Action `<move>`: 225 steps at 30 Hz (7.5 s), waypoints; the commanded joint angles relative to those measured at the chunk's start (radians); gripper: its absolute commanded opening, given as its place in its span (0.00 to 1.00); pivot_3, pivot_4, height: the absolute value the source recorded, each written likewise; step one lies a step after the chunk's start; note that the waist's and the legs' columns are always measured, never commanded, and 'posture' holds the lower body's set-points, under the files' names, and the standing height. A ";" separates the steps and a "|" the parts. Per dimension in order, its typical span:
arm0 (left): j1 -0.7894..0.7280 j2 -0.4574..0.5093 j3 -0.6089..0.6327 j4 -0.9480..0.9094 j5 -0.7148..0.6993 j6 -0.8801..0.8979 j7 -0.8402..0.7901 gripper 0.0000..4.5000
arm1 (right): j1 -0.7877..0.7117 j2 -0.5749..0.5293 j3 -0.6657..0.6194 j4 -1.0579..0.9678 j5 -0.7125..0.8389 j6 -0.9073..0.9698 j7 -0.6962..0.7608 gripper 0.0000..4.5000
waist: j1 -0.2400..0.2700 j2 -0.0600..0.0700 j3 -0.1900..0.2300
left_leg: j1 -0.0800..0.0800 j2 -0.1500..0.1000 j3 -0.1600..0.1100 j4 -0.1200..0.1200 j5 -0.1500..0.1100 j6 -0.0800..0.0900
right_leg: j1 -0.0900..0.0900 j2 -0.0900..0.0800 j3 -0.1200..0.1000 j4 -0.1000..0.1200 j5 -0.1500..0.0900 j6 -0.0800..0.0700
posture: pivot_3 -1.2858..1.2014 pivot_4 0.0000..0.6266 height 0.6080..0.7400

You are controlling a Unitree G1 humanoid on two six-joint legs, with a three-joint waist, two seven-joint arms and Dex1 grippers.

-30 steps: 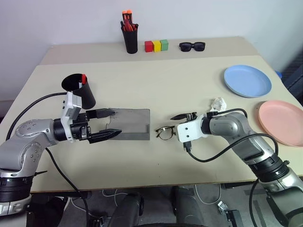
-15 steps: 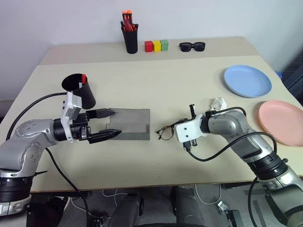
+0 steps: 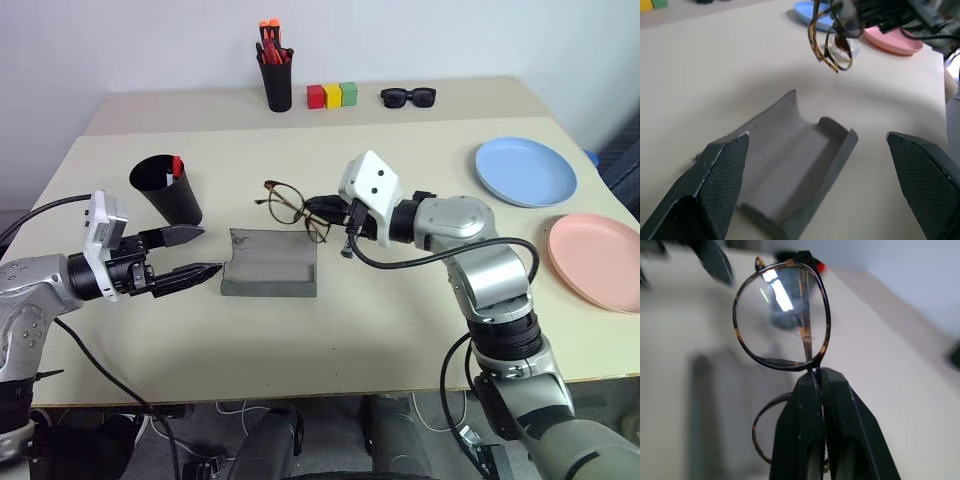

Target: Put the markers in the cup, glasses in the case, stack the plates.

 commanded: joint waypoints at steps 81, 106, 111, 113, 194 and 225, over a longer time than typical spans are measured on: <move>-0.124 -0.173 -0.239 0.214 0.343 -0.385 0.124 1.00 | 0.017 0.043 0.117 0.089 0.091 -0.039 -0.254 0.98 | -0.006 0.000 -0.001 | 0.000 0.003 0.004 -0.002 0.002 -0.005 | -0.002 0.007 0.000 0.000 0.003 -0.004 | 0.52 0.24 1.00; -0.217 -0.287 -0.351 0.252 0.495 -0.591 0.227 1.00 | -0.006 0.052 0.102 0.130 0.085 -0.091 -0.295 0.98 | -0.002 0.000 -0.001 | 0.000 0.004 0.004 -0.002 0.002 -0.006 | -0.002 0.007 0.000 0.000 0.003 -0.005 | 0.52 0.24 1.00; -0.249 -0.290 -0.358 0.238 0.511 -0.617 0.249 1.00 | -0.005 0.060 0.107 0.127 0.086 -0.090 -0.297 0.98 | -0.001 0.000 -0.001 | 0.000 0.004 0.004 -0.002 0.002 -0.006 | -0.002 0.007 0.000 0.000 0.003 -0.005 | 0.52 0.24 1.00; -0.254 -0.287 -0.359 0.237 0.512 -0.620 0.247 1.00 | -0.007 0.061 0.107 0.131 0.086 -0.093 -0.297 0.98 | -0.003 0.000 -0.001 | 0.000 0.004 0.004 -0.002 0.002 -0.006 | -0.002 0.007 0.000 0.000 0.003 -0.005 | 0.52 0.24 1.00; -0.195 -0.140 -0.359 -0.152 0.289 0.306 0.376 0.01 | 0.221 -0.254 -0.141 0.017 0.452 -0.255 0.009 1.00 | 0.002 -0.001 0.000 | 0.001 0.006 0.005 0.000 0.002 -0.005 | 0.001 0.008 0.000 -0.002 0.003 -0.004 | 0.52 0.24 1.00; -0.458 -0.341 -0.244 0.117 0.068 -0.103 0.060 1.00 | 0.275 -0.535 -0.474 0.399 0.138 -0.087 -0.455 1.00 | 0.002 -0.002 0.000 | 0.000 0.006 0.008 0.000 0.002 -0.005 | 0.002 0.008 0.000 -0.007 0.005 -0.007 | 0.52 0.24 1.00</move>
